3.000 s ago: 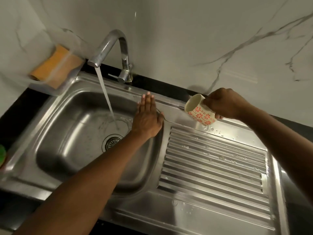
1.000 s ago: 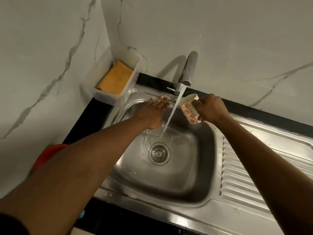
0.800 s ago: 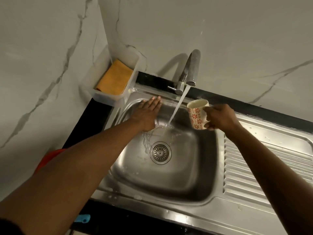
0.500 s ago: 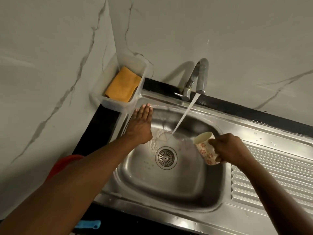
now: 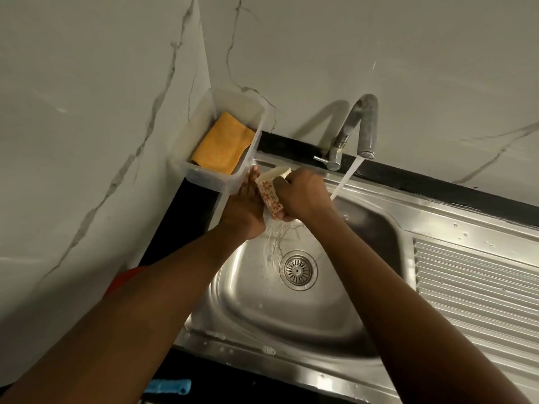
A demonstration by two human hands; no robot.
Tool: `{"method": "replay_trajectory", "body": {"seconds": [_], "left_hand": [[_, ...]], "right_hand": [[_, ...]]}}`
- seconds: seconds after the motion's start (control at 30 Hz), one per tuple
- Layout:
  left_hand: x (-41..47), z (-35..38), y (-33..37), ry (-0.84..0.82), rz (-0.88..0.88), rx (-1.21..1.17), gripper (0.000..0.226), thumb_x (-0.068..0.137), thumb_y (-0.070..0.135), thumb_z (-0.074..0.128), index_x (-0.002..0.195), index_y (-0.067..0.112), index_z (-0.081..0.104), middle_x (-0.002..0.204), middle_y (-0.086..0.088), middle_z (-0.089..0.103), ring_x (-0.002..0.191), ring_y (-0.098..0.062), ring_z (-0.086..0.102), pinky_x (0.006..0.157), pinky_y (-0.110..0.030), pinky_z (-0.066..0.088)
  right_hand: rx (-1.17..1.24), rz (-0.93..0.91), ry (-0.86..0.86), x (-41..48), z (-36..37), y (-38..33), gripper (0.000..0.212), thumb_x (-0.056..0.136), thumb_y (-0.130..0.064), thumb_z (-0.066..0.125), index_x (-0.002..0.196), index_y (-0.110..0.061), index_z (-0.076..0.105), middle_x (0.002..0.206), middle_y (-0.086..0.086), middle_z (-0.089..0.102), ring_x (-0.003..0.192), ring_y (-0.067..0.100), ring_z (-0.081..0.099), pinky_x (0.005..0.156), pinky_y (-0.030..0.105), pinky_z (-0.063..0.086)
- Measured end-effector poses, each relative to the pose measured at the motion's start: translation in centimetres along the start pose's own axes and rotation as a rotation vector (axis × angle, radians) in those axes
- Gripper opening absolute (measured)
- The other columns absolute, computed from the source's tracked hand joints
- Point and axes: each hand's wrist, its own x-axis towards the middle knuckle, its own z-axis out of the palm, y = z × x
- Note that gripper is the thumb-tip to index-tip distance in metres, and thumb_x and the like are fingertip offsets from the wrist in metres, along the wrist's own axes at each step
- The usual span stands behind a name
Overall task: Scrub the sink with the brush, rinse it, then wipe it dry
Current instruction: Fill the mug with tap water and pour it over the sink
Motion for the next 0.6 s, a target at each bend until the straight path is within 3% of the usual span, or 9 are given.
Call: {"method": "replay_trajectory", "body": {"seconds": [0.07, 0.17, 0.27, 0.33, 0.43, 0.6], "left_hand": [[0.0, 0.2, -0.2, 0.027, 0.009, -0.032, 0.098, 0.097, 0.048, 0.035, 0.155, 0.003, -0.03, 0.165, -0.025, -0.029, 0.154, -0.04, -0.025, 0.129, -0.05, 0.001], [-0.5, 0.6, -0.8, 0.093, 0.026, -0.059, 0.097, 0.092, 0.055, 0.023, 0.159, -0.004, -0.013, 0.167, -0.029, -0.018, 0.157, -0.041, -0.013, 0.128, -0.05, 0.017], [-1.1, 0.6, -0.9, 0.069, 0.02, -0.058, 0.105, 0.091, 0.046, 0.051, 0.16, -0.003, -0.011, 0.168, -0.025, -0.016, 0.158, -0.038, -0.011, 0.125, -0.047, 0.028], [-1.2, 0.3, -0.8, 0.036, 0.027, -0.055, 0.108, 0.087, 0.031, 0.056, 0.158, -0.003, -0.018, 0.167, -0.024, -0.023, 0.158, -0.037, -0.016, 0.125, -0.045, 0.028], [-1.3, -0.2, -0.8, 0.016, 0.013, -0.103, 0.108, 0.083, 0.018, 0.055, 0.158, 0.0, -0.02, 0.167, -0.02, -0.026, 0.158, -0.033, -0.018, 0.127, -0.041, 0.023], [-2.2, -0.5, -0.6, 0.021, 0.023, -0.071, 0.109, 0.085, 0.024, 0.06, 0.161, 0.002, -0.015, 0.169, -0.018, -0.022, 0.158, -0.032, -0.018, 0.13, -0.045, 0.011]], "right_hand": [[-0.029, -0.024, -0.031, -0.5, 0.3, 0.9, 0.032, 0.104, -0.027, 0.051, 0.093, -0.003, 0.068, 0.07, 0.011, 0.074, 0.051, 0.02, 0.073, 0.054, 0.039, 0.064], [-0.064, -0.021, -0.089, -2.2, 0.6, 3.3, 0.033, 0.107, -0.031, 0.05, 0.102, -0.005, 0.071, 0.082, 0.012, 0.077, 0.057, 0.016, 0.075, 0.054, 0.031, 0.063], [-0.003, 0.112, -0.126, -3.8, 0.8, 5.7, 0.031, 0.105, -0.028, 0.054, 0.097, -0.003, 0.07, 0.085, 0.015, 0.077, 0.055, 0.019, 0.075, 0.056, 0.035, 0.064], [-0.01, 0.2, -0.151, -4.2, 1.0, 6.4, 0.032, 0.101, -0.027, 0.056, 0.089, 0.0, 0.068, 0.079, 0.016, 0.076, 0.056, 0.027, 0.075, 0.062, 0.046, 0.065], [0.048, 0.294, -0.176, -3.8, 1.0, 5.9, 0.028, 0.101, -0.023, 0.056, 0.092, 0.002, 0.065, 0.079, 0.017, 0.075, 0.057, 0.031, 0.075, 0.067, 0.052, 0.065], [0.404, 0.36, -0.041, -3.9, 1.3, 7.0, 0.021, 0.102, -0.013, 0.051, 0.103, 0.001, 0.066, 0.085, 0.018, 0.075, 0.072, 0.031, 0.077, 0.075, 0.054, 0.065]]}}
